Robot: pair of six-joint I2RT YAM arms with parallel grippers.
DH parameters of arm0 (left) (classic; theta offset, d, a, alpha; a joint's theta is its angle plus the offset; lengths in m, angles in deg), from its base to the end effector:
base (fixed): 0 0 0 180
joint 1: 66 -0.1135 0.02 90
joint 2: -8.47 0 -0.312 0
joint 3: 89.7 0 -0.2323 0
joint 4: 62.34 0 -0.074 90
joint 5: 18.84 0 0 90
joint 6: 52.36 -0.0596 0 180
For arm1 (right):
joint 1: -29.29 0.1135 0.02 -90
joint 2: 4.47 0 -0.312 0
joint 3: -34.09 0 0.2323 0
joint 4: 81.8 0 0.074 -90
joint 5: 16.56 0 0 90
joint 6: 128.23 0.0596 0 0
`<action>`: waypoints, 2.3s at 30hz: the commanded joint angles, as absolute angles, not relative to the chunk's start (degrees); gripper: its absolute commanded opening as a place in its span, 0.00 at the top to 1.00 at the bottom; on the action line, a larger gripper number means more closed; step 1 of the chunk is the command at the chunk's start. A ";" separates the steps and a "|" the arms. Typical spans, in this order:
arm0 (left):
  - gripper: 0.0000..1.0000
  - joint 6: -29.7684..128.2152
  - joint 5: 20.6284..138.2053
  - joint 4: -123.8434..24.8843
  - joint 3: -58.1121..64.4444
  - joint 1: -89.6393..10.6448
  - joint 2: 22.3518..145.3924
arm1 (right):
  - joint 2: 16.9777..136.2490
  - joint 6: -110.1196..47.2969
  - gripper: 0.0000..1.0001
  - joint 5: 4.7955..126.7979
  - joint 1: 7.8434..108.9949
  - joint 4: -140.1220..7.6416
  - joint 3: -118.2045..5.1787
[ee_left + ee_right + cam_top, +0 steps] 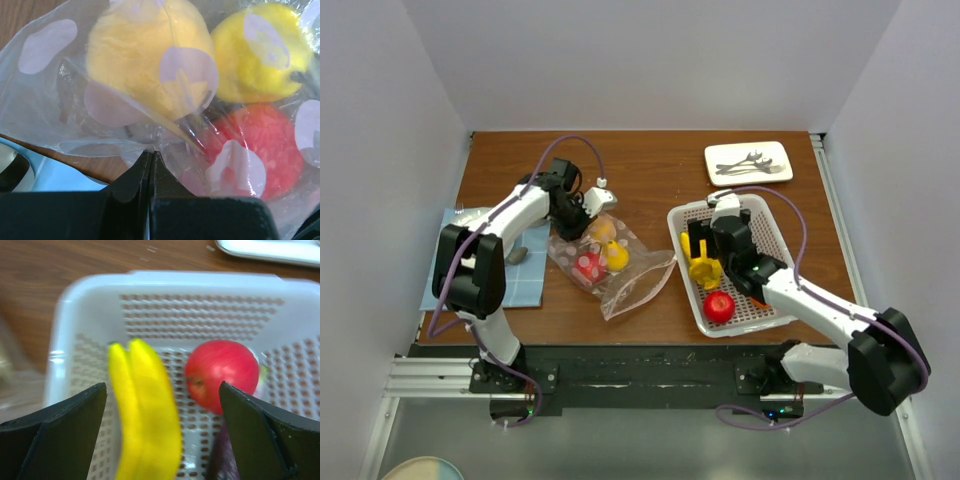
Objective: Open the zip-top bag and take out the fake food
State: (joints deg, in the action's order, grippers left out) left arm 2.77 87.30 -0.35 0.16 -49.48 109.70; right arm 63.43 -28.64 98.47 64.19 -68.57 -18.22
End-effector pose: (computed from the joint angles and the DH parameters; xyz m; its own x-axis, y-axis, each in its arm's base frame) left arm 0.3279 -0.1145 0.2493 -0.5520 0.7366 -0.3908 0.8121 0.5812 -0.0518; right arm 0.2100 0.1158 0.2784 -0.4256 -0.1128 -0.8979 -0.1455 0.9878 -0.0551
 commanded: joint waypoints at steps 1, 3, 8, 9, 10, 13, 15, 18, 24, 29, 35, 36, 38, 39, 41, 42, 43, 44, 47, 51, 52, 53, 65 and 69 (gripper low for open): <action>1.00 4.16 89.52 0.35 -1.57 -49.65 108.40 | 58.12 -33.83 0.01 77.95 64.45 -74.31 -21.92; 1.00 4.25 89.52 0.09 -1.66 -49.65 108.84 | 55.39 -32.69 0.01 68.31 64.71 -75.18 -21.05; 1.00 4.33 88.21 -0.79 -1.48 -49.65 109.63 | 53.10 -33.30 0.13 66.48 72.07 -72.47 -20.52; 1.00 4.16 88.12 -0.79 -1.39 -49.65 109.80 | 54.23 -33.39 0.25 67.63 76.45 -72.37 -19.82; 1.00 4.16 88.03 -0.79 -1.57 -49.65 109.89 | 55.20 -33.13 0.32 69.03 78.32 -72.63 -19.55; 1.00 4.16 87.94 0.34 -2.88 -49.65 109.89 | 61.26 -31.82 0.62 70.71 83.25 -74.82 -18.94; 1.00 3.98 88.03 2.27 -4.81 -49.65 109.54 | 64.68 -31.29 0.68 72.46 85.88 -77.02 -18.24; 1.00 3.81 87.77 5.79 -9.47 -49.65 107.70 | 67.24 -30.23 0.68 73.35 87.21 -80.63 -17.45; 1.00 3.10 89.61 13.00 -15.55 -49.56 104.89 | 72.26 -29.79 0.66 78.95 87.83 -84.58 -15.95; 1.00 2.66 89.52 11.78 -9.75 -49.39 102.51 | 77.87 -29.26 0.68 86.35 87.65 -87.66 -16.39; 1.00 2.66 89.09 8.18 -3.77 -49.39 102.07 | 83.94 -27.94 0.44 91.37 87.83 -90.56 -17.53; 1.00 2.66 89.00 7.74 -3.16 -49.39 102.33 | 85.34 -27.94 0.39 91.28 87.91 -91.00 -17.70; 1.00 3.01 88.91 5.98 -2.63 -49.30 103.73 | 86.41 -27.77 0.16 91.63 88.35 -92.14 -18.05; 1.00 3.28 88.74 4.58 -2.01 -49.30 104.35 | 87.28 -27.85 0.06 92.59 88.70 -92.58 -17.97; 1.00 3.45 88.65 3.43 -1.57 -49.04 106.19 | 87.73 -28.55 0.01 97.22 90.19 -95.56 -17.10; 1.00 3.63 88.21 2.73 -0.96 -48.95 106.81 | 87.82 -30.21 0.01 99.08 90.98 -97.32 -16.65; 1.00 3.63 87.86 1.42 -0.61 -48.77 108.03 | 88.08 -31.27 0.01 100.67 91.77 -100.90 -16.39; 1.00 3.54 87.59 0.88 -0.34 -48.68 108.66 | 88.26 -32.33 0.01 102.08 92.83 -102.42 -16.30; 1.00 3.37 87.33 -0.70 0.28 -48.16 111.47 | 90.27 -34.71 0.01 103.85 93.19 -105.06 -18.31; 1.00 1.97 88.20 -1.59 0.80 -46.75 114.81 | 94.05 -37.96 0.01 103.59 93.19 -108.93 -21.03; 1.00 1.53 88.47 -1.41 0.98 -46.31 115.68 | 94.84 -37.96 0.01 103.24 93.19 -109.81 -21.74; 1.00 1.09 88.91 -1.15 1.07 -45.53 116.13 | 96.24 -39.79 0.01 102.88 93.19 -110.16 -22.70; 1.00 -1.64 87.86 0.17 1.59 -42.35 118.16 | 100.65 -40.87 0.22 94.81 92.22 -109.38 -27.47; 1.00 -1.12 85.75 -1.49 2.47 -42.62 117.45 | 97.76 -36.23 0.51 94.62 92.22 -105.09 -24.39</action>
State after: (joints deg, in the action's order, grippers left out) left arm -0.73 86.82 0.11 1.25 -42.69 117.65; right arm 101.68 -40.75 97.21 92.51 -107.04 -26.33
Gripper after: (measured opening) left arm 0.013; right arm 0.649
